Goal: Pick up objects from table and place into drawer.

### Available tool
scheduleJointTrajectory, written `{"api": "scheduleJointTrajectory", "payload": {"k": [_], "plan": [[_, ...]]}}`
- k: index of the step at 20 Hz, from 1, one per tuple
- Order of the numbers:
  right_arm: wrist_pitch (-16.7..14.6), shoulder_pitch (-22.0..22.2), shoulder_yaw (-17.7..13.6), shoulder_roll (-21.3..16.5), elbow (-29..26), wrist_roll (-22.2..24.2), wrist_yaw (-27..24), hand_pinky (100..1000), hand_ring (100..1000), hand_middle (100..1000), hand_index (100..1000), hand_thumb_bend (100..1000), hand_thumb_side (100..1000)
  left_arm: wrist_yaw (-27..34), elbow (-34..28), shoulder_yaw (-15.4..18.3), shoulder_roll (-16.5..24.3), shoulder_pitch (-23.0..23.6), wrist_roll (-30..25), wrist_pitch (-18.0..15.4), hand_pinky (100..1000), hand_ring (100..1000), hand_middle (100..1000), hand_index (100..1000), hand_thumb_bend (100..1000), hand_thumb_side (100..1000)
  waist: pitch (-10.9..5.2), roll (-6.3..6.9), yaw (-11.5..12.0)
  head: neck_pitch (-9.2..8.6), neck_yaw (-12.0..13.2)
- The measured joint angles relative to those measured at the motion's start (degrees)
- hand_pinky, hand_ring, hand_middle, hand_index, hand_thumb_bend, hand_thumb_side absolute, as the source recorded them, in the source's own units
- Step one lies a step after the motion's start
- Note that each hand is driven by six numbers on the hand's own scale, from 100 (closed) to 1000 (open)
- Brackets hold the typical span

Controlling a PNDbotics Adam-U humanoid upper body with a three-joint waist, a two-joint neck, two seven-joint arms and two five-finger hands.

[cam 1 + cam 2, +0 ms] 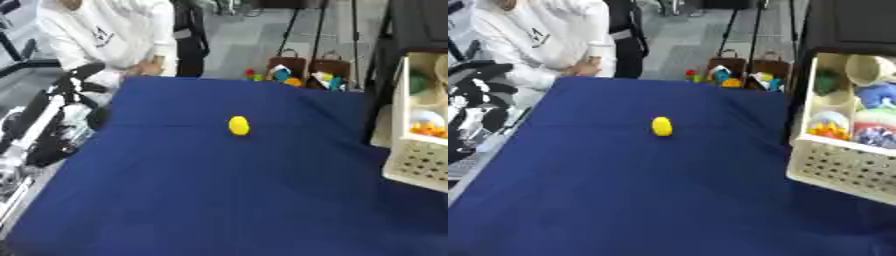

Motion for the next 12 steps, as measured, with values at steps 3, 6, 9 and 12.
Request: {"api": "scheduleJointTrajectory", "payload": {"k": [3,6,9,12], "plan": [[-1.4,-1.1,-1.0,1.4,0.0,-0.1,-2.2,605,691,669,794,100,1000,-2.4,0.0,-2.3,3.8,-1.8,-2.3,1.6,662,814,935,1000,540,936,0.45,-0.36,-0.3,0.00,1.1],[-1.9,-1.4,-1.7,2.2,0.0,0.4,-4.5,601,683,665,792,100,1000,-4.9,0.2,-3.8,7.8,-4.2,-4.7,1.8,660,818,931,1000,527,912,0.85,-0.90,-0.6,-0.02,1.8],[-2.2,-1.6,-2.1,2.4,0.0,0.8,-5.6,599,677,661,790,100,1000,-7.5,0.8,-4.9,11.1,-6.7,-7.4,1.2,666,837,919,1000,540,898,1.08,-1.04,-1.1,-0.12,2.1],[-2.4,-1.9,-2.2,2.7,0.0,0.9,-6.2,598,672,658,788,100,1000,-10.0,1.5,-6.1,12.9,-9.1,-10.0,0.4,673,847,911,999,543,892,1.32,-1.02,-1.4,-0.29,2.3]]}}
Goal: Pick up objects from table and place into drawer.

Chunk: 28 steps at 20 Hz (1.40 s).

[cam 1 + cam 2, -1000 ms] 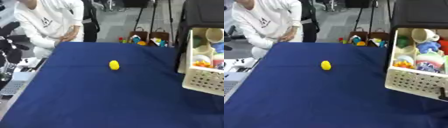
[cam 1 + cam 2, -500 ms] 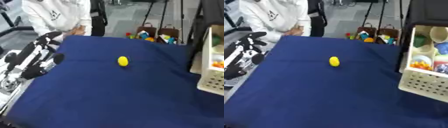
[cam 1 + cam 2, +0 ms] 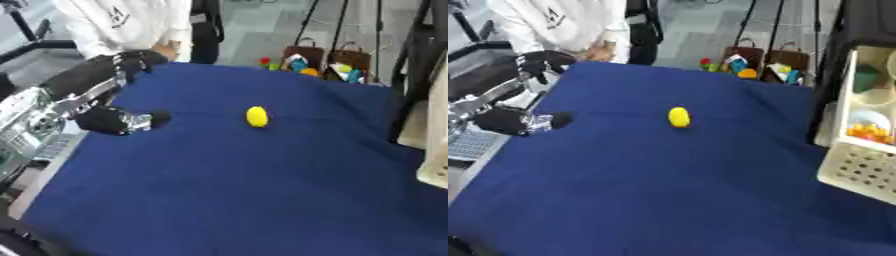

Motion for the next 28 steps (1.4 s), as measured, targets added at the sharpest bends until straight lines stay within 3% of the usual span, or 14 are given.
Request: {"api": "scheduleJointTrajectory", "payload": {"k": [11,18,28], "plan": [[-0.2,-0.7,0.1,0.0,0.0,0.2,-1.0,593,661,651,783,100,1000,-1.3,6.0,-5.4,0.4,-12.7,-8.4,-1.9,661,817,875,946,515,857,0.27,0.71,-1.7,-0.54,0.1],[-0.4,-1.1,0.3,0.0,0.0,0.4,-1.3,593,655,647,780,100,1000,-0.1,13.1,-9.3,-3.1,-19.0,-10.5,-3.0,642,788,862,934,476,826,0.78,1.12,-2.9,-0.99,0.7],[-0.4,-1.6,0.6,0.0,0.0,0.4,-1.5,591,648,641,777,100,1000,-0.1,23.8,-11.2,-9.0,-25.4,-13.1,-4.0,606,716,828,914,455,726,2.37,1.47,-4.7,-1.82,1.9]]}}
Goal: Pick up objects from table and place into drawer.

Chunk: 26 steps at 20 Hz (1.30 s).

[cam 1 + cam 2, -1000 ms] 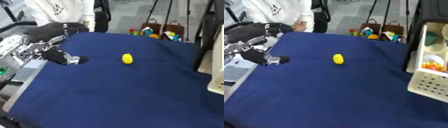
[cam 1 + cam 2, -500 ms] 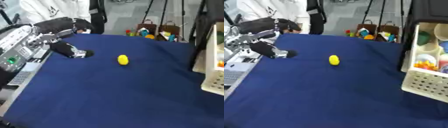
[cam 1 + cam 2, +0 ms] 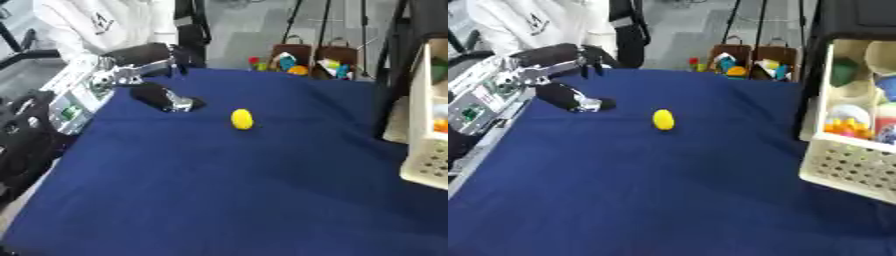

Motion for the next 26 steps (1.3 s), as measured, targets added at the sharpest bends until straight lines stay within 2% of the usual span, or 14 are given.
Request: {"api": "scheduleJointTrajectory", "payload": {"k": [9,14,26], "plan": [[-0.1,-0.6,0.0,0.2,0.0,0.1,-0.1,590,642,636,774,100,1000,-1.8,5.7,-0.6,-3.6,-3.1,-1.6,-2.4,602,704,842,935,471,700,1.27,0.25,-1.1,-1.00,0.8],[-0.1,-1.0,0.0,0.5,0.0,0.1,-0.1,589,639,633,773,100,1000,-2.2,7.1,-1.4,-5.3,-4.7,-2.0,-3.5,604,705,844,901,480,698,1.74,0.34,-1.5,-1.02,1.2],[-0.2,-1.4,0.0,1.0,0.0,0.2,-0.2,587,633,628,772,100,1000,-3.2,10.0,-1.6,-7.4,-5.3,-2.3,-4.6,593,705,847,914,484,686,3.03,0.82,-2.5,-1.74,1.3]]}}
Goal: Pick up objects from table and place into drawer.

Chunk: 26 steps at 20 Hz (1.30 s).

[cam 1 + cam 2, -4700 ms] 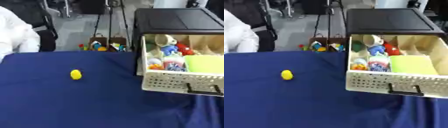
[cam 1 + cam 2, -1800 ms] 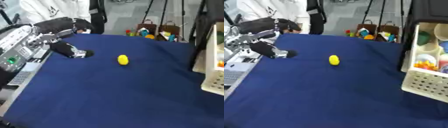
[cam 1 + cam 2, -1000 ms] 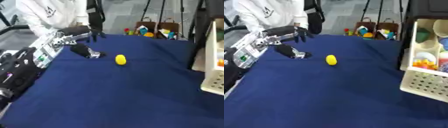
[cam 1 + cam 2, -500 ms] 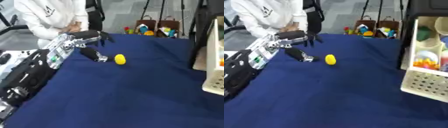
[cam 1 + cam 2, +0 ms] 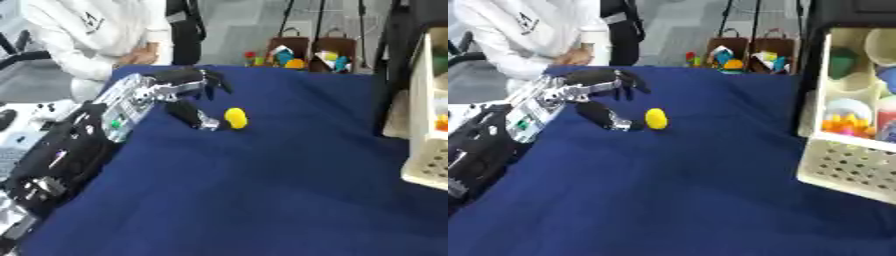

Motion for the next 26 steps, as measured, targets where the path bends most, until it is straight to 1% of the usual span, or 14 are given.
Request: {"api": "scheduleJointTrajectory", "payload": {"k": [5,8,10,14,23,26], "plan": [[0.0,-0.1,0.0,0.0,0.0,0.0,0.0,588,633,628,772,100,1000,-2.0,1.9,0.4,-0.7,-0.3,1.0,0.1,586,695,840,908,439,693,0.60,0.02,-0.5,-0.31,0.2],[0.0,-0.5,0.0,0.1,0.0,0.0,0.0,587,631,626,772,100,1000,-3.2,3.1,0.8,-1.1,-0.3,2.0,-0.2,585,694,842,905,409,688,1.06,0.00,-1.0,-0.82,0.4],[-0.1,-0.5,0.0,0.2,0.0,0.1,0.0,586,629,625,771,100,1000,-4.0,3.9,1.1,-1.3,-0.3,2.7,-0.6,582,686,839,901,370,691,1.39,-0.03,-1.2,-1.12,0.5],[-0.2,-0.5,0.0,0.5,0.0,0.2,-0.1,586,627,623,771,100,1000,-5.3,5.3,1.7,-1.8,-0.5,4.3,-1.0,581,685,843,900,332,694,1.89,-0.04,-1.5,-1.55,0.8],[-0.4,-1.0,-0.4,0.8,0.0,0.4,-0.3,585,623,619,771,100,1000,-7.5,8.4,3.3,-2.7,-1.0,6.3,-1.0,581,688,853,898,328,691,3.41,-0.04,-2.3,-2.84,1.2],[-0.4,-1.1,-0.4,1.0,0.0,0.4,-0.3,585,622,618,771,100,1000,-7.7,8.8,3.8,-2.7,-1.4,6.5,-1.2,580,686,857,898,341,686,3.77,-0.04,-2.5,-3.30,1.3]]}}
